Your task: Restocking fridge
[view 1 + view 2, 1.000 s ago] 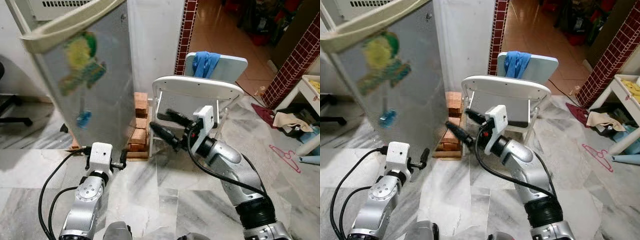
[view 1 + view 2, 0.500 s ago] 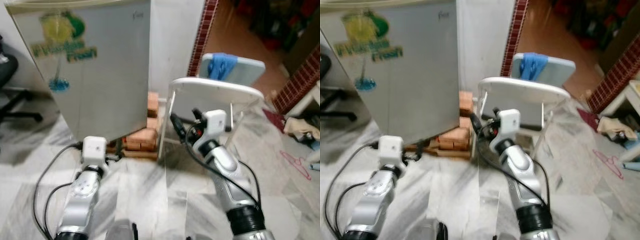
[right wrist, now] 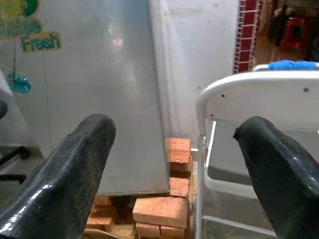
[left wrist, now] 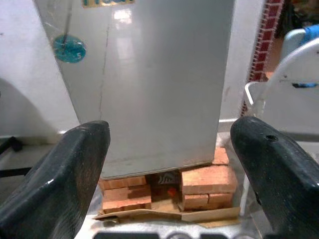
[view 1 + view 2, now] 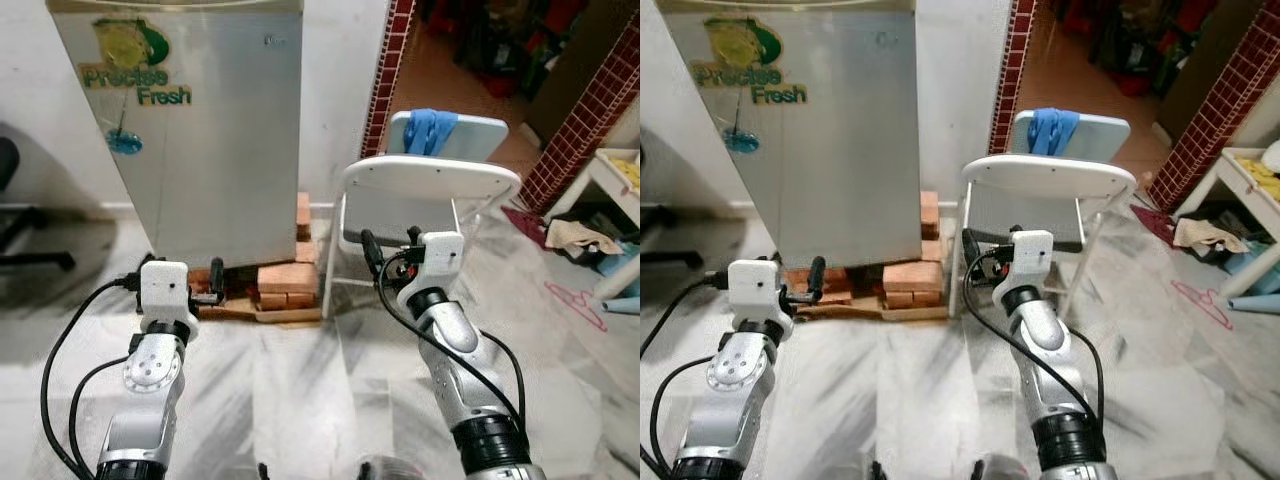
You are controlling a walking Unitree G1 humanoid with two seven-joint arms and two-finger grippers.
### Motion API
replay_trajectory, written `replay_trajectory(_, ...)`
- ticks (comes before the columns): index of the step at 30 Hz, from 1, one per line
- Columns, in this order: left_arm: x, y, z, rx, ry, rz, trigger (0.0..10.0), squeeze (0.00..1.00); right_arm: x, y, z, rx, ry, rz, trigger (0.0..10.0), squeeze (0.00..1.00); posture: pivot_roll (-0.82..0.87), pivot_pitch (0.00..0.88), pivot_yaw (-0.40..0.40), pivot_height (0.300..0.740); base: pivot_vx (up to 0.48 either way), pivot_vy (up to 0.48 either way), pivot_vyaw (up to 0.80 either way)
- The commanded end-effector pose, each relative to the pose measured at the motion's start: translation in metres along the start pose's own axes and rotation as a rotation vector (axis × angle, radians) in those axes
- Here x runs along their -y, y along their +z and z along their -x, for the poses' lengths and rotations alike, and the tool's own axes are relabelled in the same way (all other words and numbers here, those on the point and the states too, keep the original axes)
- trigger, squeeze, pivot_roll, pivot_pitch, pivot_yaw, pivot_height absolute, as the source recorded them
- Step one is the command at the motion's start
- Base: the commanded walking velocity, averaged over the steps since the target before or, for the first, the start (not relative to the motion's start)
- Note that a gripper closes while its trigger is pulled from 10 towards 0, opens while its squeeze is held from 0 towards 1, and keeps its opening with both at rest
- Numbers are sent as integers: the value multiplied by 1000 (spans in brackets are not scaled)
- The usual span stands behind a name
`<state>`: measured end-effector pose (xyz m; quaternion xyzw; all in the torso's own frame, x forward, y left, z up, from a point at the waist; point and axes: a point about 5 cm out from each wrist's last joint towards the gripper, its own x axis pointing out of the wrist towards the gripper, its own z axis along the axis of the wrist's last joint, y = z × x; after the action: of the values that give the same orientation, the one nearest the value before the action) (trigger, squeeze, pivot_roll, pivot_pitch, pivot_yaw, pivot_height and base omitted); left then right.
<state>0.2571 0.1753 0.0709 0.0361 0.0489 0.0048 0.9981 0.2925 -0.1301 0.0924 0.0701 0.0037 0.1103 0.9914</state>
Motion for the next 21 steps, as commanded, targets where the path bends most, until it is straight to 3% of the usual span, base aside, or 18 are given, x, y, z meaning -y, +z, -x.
replay_trajectory(1,7,1,-1,5,-16,9,10000,0,11,-4,5,-16,-48,7,10000,0,19,0,-7,740,0,476,0)
replay_trajectory(5,6,1,-1,7,-14,9,10000,0,12,-5,6,-16,-54,6,10000,0,19,0,-7,740,0,476,0)
replay_trajectory(16,9,2,-4,13,-15,18,10000,0,12,-4,3,-6,-61,13,10000,0,10,0,-6,740,0,476,-709)
replay_trajectory(21,9,3,-5,14,-10,17,10000,0,11,-3,2,-1,-58,14,10000,0,8,0,-6,740,0,476,-378)
